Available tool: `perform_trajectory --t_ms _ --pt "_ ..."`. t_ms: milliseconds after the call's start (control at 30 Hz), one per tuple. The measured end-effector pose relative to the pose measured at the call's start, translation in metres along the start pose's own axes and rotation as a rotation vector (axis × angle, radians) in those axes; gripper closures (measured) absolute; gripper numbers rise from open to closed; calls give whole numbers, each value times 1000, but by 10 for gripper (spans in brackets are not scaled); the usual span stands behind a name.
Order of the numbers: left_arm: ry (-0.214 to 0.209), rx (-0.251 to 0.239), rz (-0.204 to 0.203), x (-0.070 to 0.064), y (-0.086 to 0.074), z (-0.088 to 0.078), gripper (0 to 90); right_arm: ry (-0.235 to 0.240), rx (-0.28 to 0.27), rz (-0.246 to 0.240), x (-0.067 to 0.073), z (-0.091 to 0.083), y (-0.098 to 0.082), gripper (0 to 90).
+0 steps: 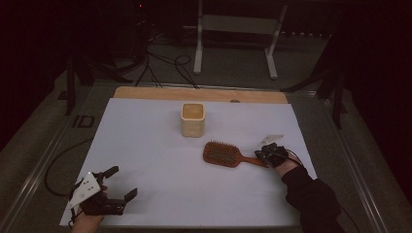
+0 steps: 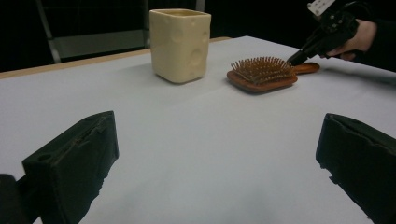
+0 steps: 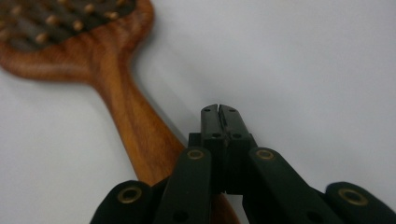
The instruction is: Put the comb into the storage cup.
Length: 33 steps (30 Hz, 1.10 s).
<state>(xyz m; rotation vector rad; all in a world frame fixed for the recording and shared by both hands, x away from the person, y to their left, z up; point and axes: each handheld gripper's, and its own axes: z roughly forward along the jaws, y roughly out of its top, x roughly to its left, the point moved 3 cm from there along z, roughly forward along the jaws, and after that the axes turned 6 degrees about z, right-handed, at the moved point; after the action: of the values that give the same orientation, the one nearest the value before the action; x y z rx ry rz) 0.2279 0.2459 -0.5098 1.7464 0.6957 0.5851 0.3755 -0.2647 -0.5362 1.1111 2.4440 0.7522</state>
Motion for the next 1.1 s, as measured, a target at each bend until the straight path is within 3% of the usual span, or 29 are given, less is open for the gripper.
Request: perform_trajectory --t_ms 567,1100 --pt "-2 2 -4 0 0 0 0 48 -16 11 33 -20 -18 900" --pt "-6 6 -3 -1 0 0 0 73 -25 39 51 -27 -28 900"
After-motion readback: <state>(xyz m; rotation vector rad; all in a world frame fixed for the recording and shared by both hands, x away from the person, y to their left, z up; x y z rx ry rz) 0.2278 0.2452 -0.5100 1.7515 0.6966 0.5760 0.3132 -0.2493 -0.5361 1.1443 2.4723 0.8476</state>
